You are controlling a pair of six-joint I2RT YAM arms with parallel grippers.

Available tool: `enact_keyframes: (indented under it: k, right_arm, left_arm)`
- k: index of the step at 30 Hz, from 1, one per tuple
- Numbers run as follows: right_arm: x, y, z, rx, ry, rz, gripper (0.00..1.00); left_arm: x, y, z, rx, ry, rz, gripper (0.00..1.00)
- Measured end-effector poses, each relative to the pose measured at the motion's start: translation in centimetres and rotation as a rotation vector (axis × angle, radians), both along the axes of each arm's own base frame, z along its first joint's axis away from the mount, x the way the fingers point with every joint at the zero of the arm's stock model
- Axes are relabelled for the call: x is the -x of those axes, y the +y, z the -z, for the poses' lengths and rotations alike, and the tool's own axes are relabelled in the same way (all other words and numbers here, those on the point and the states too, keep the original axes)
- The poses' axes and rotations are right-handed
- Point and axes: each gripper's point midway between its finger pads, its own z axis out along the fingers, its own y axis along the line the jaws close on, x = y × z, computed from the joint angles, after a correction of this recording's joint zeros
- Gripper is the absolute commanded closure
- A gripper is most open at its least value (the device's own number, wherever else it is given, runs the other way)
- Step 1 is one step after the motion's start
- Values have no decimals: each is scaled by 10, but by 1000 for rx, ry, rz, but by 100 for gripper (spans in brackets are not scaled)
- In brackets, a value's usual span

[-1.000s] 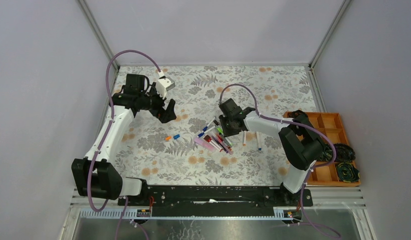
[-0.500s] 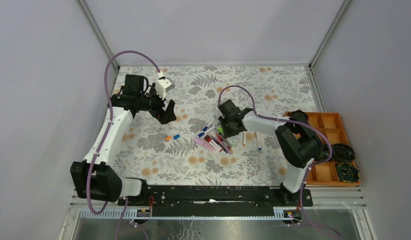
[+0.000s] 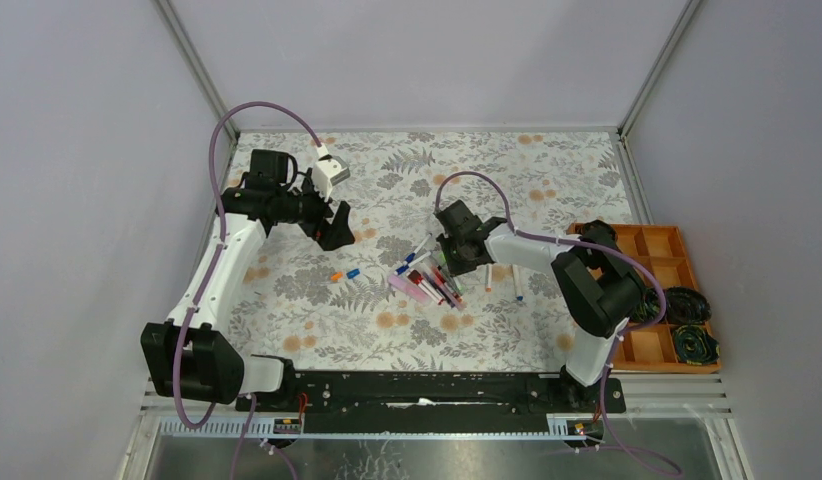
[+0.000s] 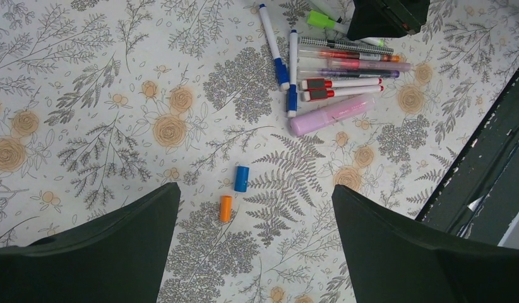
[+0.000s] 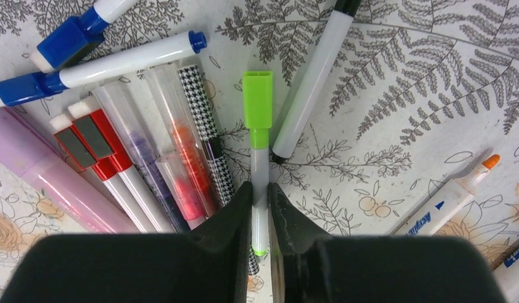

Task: Open the pen caps

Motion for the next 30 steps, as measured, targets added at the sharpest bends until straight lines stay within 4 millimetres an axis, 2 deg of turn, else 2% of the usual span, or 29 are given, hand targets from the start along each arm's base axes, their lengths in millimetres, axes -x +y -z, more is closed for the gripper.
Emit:
enact_keyframes:
  k: [3,6,10,13,19,25,30]
  right_arm:
    - [3,-1,-2,-5,3,-3,100]
    - [5,0,-13,-18,-6,-7,100]
    - [7,5,-39,-75,-35,-21,100]
    - [14,13,-65,-153,-47,-48,100]
    - [42,54,-118,-403,44,-190,100]
    - [84,88,-157,-648,248,-359,100]
    - [103,104,-170,-769,417,-437,100]
  left_arm:
    - [1,-1,-1,8,0,6,1]
    - [2,-4,-2,21,1,17,1]
    - [4,-8,-4,39,-9,49,1]
    - [13,-13,-6,52,-35,136,1]
    - [58,-36,-5,70,-98,415,1]
    - [84,-63,-3,41,-168,619,1]
    - [97,-76,9,-13,-193,715,2]
